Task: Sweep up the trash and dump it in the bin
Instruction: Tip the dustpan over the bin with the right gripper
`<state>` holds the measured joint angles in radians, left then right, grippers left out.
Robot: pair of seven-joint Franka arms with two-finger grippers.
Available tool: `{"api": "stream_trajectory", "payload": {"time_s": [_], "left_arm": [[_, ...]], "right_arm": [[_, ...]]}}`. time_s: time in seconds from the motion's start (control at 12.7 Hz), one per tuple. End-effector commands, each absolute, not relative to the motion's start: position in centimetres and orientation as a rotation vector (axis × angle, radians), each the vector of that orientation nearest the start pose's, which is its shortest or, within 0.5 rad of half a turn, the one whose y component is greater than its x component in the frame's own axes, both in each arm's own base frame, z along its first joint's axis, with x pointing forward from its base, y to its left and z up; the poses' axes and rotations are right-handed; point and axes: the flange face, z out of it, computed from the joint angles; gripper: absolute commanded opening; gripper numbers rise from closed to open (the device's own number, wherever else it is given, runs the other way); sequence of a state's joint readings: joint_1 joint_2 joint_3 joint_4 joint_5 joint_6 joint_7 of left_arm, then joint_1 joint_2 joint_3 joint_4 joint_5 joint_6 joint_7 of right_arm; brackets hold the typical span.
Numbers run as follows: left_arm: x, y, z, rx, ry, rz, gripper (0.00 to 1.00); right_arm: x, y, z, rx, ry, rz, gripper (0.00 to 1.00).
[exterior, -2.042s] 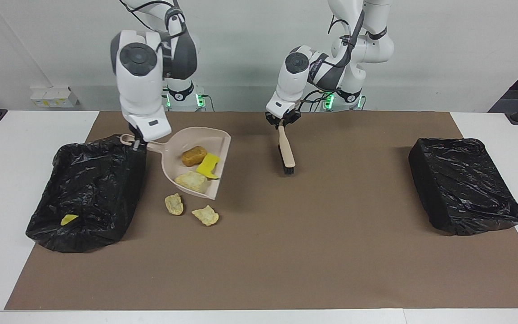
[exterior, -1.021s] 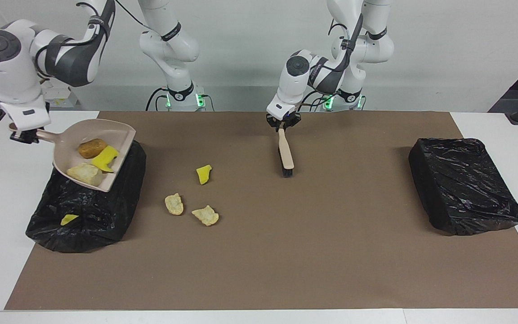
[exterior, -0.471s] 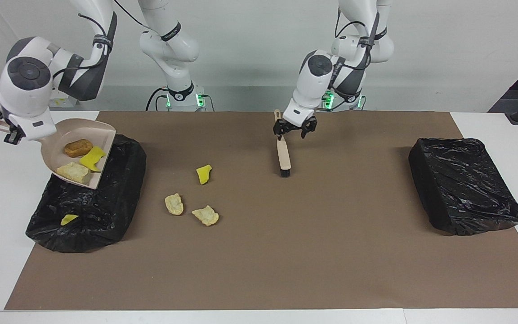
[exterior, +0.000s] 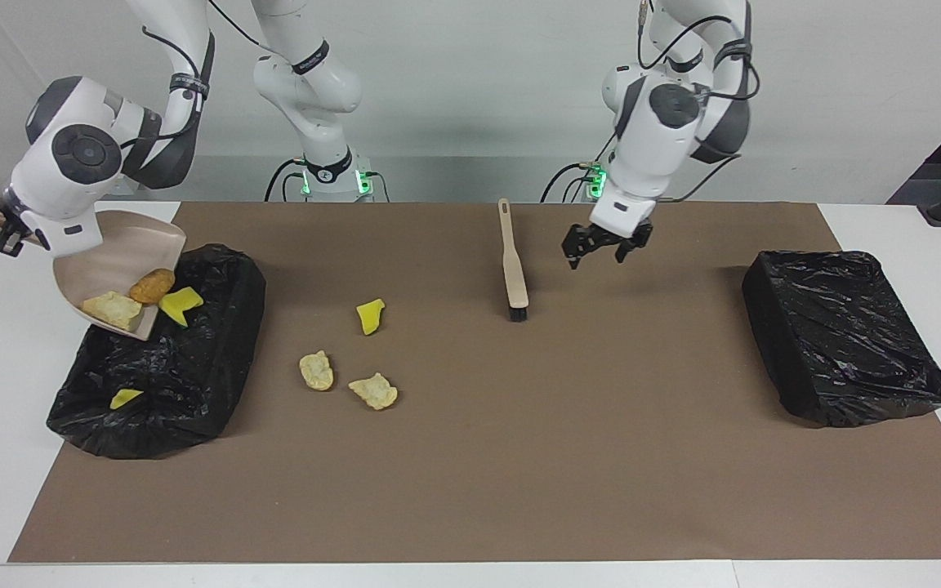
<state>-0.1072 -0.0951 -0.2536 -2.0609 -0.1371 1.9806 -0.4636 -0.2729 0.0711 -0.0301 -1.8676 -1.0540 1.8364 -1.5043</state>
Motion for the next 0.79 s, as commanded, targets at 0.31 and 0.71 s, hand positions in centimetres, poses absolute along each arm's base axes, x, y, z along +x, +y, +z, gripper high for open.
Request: {"api": "stream_trajectory", "payload": {"time_s": [0.31, 0.71], "left_arm": [[51.8, -11.4, 54.7, -3.173, -0.127, 0.024, 1.0], [51.8, -7.5, 62.9, -3.182, -0.082, 0.008, 1.0]], "right_arm": [[53.4, -18.3, 52.1, 1.543, 1.568, -1.271, 0.0], [53.7, -15.6, 54.0, 1.436, 1.404, -1.382, 0.0]]}}
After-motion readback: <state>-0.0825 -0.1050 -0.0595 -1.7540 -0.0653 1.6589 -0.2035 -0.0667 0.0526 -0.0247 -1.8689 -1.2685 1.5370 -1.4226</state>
